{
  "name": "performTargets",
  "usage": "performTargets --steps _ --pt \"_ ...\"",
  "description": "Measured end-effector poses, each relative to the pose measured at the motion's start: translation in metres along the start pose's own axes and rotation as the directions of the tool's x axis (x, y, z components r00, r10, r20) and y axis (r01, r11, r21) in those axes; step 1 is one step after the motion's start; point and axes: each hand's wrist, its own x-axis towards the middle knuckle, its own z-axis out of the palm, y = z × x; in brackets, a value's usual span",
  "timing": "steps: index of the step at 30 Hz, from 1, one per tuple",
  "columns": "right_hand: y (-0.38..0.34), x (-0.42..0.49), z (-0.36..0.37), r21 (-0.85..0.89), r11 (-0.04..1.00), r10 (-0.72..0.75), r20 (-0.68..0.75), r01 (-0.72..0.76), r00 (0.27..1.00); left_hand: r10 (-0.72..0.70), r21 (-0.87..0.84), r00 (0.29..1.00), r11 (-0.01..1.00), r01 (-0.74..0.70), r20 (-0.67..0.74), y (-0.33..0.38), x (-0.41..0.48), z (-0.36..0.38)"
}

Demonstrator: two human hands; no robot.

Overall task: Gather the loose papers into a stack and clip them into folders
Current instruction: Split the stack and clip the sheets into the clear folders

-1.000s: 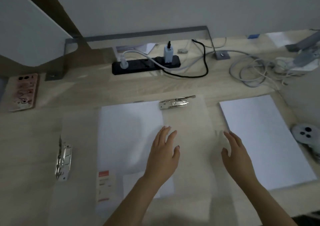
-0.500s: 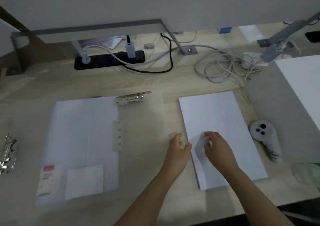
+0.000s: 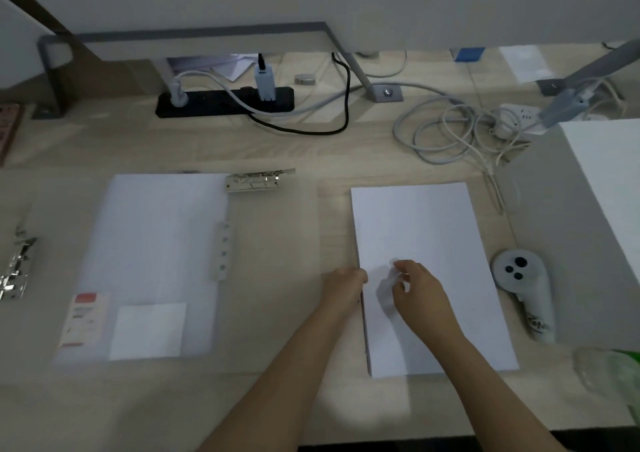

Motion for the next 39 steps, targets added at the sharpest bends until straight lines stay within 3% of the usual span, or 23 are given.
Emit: performTargets --steps 4,8,14,22,39 --pt "-0.001 -0.003 -0.004 0.017 1.0 -0.012 0.015 0.011 1.0 0.053 -0.006 0.999 0.999 -0.053 0.006 -0.008 0.002 0.004" --pt "-0.003 -0.008 -0.008 0.05 0.998 -0.028 0.006 0.028 1.0 0.169 -0.13 0.985 0.978 -0.163 0.038 -0.02 0.0 0.01" --pt "0.002 -0.01 -0.012 0.3 0.95 0.058 0.103 -0.087 0.993 0.35 -0.221 0.932 0.92 -0.323 0.096 -0.033 -0.007 0.026" --pt "0.0 -0.016 -0.016 0.509 0.854 0.099 0.051 -0.111 0.994 0.46 -0.202 0.886 0.874 -0.442 0.054 -0.041 -0.009 0.046" --pt "0.002 -0.017 -0.013 0.51 0.851 0.109 0.069 -0.129 0.992 0.48 -0.142 0.874 0.873 -0.466 0.08 -0.046 -0.009 0.045"
